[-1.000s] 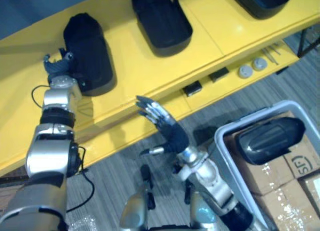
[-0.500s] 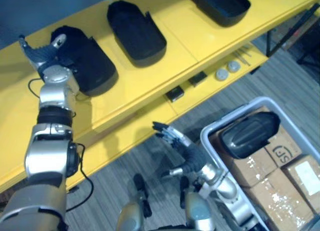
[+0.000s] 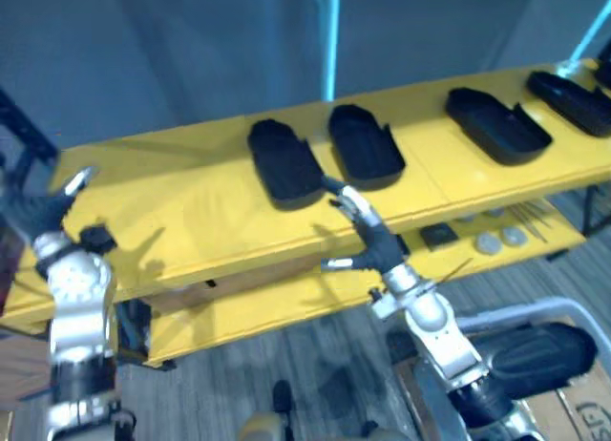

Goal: Walk over and take plastic housings, then place them on the shelf

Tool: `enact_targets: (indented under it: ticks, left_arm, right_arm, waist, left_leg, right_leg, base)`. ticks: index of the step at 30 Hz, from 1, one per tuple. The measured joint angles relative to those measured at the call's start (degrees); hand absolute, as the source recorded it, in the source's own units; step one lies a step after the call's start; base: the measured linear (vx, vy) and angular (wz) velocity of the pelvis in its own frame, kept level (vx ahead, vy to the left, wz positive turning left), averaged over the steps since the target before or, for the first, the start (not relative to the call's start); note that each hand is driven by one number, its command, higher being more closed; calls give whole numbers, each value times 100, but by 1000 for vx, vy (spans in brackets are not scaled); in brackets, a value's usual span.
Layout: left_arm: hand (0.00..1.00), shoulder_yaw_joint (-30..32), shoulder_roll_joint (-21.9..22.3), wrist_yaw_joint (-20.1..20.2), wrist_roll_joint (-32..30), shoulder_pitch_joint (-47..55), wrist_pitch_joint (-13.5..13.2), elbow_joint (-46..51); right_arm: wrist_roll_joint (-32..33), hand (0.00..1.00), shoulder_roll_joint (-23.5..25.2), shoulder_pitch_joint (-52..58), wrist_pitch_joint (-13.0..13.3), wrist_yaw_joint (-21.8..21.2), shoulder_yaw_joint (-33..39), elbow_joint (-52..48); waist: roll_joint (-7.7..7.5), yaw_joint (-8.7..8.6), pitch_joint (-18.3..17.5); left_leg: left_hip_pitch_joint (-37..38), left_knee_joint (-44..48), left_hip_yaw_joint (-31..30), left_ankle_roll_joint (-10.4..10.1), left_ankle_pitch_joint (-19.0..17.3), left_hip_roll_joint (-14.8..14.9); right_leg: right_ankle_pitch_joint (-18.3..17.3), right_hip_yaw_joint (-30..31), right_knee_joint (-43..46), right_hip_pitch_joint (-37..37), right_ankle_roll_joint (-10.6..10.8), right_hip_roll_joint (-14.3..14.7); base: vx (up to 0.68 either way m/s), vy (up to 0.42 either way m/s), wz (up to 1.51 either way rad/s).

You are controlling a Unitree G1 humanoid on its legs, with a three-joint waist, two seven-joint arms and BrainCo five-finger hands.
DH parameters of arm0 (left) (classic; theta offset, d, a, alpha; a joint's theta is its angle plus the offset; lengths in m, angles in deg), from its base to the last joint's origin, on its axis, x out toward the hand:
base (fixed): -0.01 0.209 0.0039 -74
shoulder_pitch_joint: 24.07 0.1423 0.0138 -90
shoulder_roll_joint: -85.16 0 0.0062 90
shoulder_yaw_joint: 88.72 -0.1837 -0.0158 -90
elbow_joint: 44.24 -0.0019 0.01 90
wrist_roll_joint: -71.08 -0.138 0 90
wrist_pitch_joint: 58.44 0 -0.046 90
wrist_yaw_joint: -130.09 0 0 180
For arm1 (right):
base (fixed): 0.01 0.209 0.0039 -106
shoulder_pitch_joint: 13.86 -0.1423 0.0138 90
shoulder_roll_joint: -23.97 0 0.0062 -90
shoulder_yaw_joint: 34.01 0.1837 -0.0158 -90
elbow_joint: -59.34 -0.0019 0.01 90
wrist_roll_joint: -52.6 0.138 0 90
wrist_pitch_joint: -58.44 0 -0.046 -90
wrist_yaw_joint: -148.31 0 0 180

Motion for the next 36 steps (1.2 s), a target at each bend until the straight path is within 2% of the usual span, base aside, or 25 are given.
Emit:
enact_targets:
  ticks: [1,2,4,6,8,10,11,14,17,20,22,24,30,36]
  left_arm:
    - [0,6,364,6,5,462,0,205]
    - [0,7,539,14,9,693,5,266]
    - [0,-86,1193,90,71,1522,13,316]
    - [0,-233,1530,201,54,2014,-14,216]
    - [0,-348,1713,382,84,2258,-153,-150]
    - [0,-396,1780,533,107,2283,-253,-411]
    - [0,-438,1778,691,51,2296,-389,-618]
    - [0,-730,1767,1078,-8,2256,-655,-1063]
    - [0,-983,1745,1443,-4,2117,-697,-1397]
    - [0,-1544,1489,1826,67,1794,-706,-2104]
    - [0,-1937,1289,2175,247,1583,-692,-2773]
    - [0,-1995,1291,2334,419,1431,-661,-3242]
    - [0,-1988,1196,2502,755,1318,-663,-4182]
    - [0,-1975,1120,2642,928,1335,-674,-4649]
  right_arm:
    - [-17,0,98,-1,-121,268,152,92]
    - [-41,0,152,-2,-180,371,232,122]
    - [-358,0,328,-71,-517,842,582,225]
    - [-415,0,336,-298,-761,1025,781,566]
    - [-444,0,335,-606,-1035,1210,942,919]
    - [-444,0,334,-824,-1190,1273,1005,1098]
    - [-441,0,334,-1057,-1300,1276,1007,1241]
    - [-410,0,325,-1578,-1326,1299,1146,1516]
    - [-241,0,292,-1928,-1424,1393,1182,1746]
    - [-218,0,176,-2253,-1454,1578,1240,2062]
    - [-219,0,156,-2488,-1452,1784,1357,2314]
    - [-219,0,82,-2633,-1425,1880,1411,2357]
    - [-194,0,11,-2799,-1387,1853,1403,2374]
    - [42,0,-23,-3095,-1336,1461,1385,2603]
  waist:
    - [-11,53,-6]
    - [-25,83,-14]
    - [-90,201,-34]
    - [-141,292,-35]
    - [-156,456,-3]
    - [-162,518,10]
    - [-156,532,70]
    - [-111,532,368]
    - [-61,517,595]
    - [34,518,865]
    - [44,518,1033]
    - [62,504,1152]
    - [85,483,1297]
    - [128,486,1382]
  left_leg:
    - [-6,0,-63,5,22,-12]
    - [-15,0,-94,-2,29,-16]
    - [-147,2,-252,-17,91,-25]
    - [-257,4,-352,-20,141,-26]
    - [-320,5,-447,-21,182,-25]
    - [-363,7,-513,-18,210,-33]
    - [-377,9,-549,-20,227,-32]
    - [-392,10,-567,-26,235,-29]
    - [-463,13,-470,-22,232,-10]
    - [-523,33,-429,-30,253,2]
    - [-571,35,-301,7,298,35]
    - [-583,36,-258,36,319,51]
    - [-541,35,-146,38,313,130]
    - [-480,34,-154,-3,270,177]
  right_leg:
    - [0,-72,-12,40,0,1]
    - [0,-94,-11,42,0,2]
    - [0,-253,-19,8,0,26]
    - [1,-377,-22,-34,0,47]
    - [15,-455,-26,-50,-9,68]
    - [15,-540,-23,-48,-9,73]
    - [15,-558,-9,-50,-9,79]
    - [8,-572,54,-77,-8,72]
    - [-3,-531,145,-215,0,44]
    - [-15,-472,331,-363,-20,-11]
    - [-5,-356,461,-498,5,-17]
    - [-12,-285,514,-567,2,-24]
    - [-164,-151,756,-698,-44,-15]
    - [-375,-125,1028,-782,-98,-31]
  base:
    - [-44,22,25]
    - [-35,11,30]
    - [-31,-7,33]
    - [-35,-15,30]
    - [-30,-15,26]
    - [-22,-16,23]
    - [-26,-12,14]
    - [-46,-2,5]
    - [-33,12,-8]
    - [5,3,-10]
    - [27,-20,-18]
    - [34,-40,-21]
    - [13,-57,-11]
    - [-13,-48,-1]
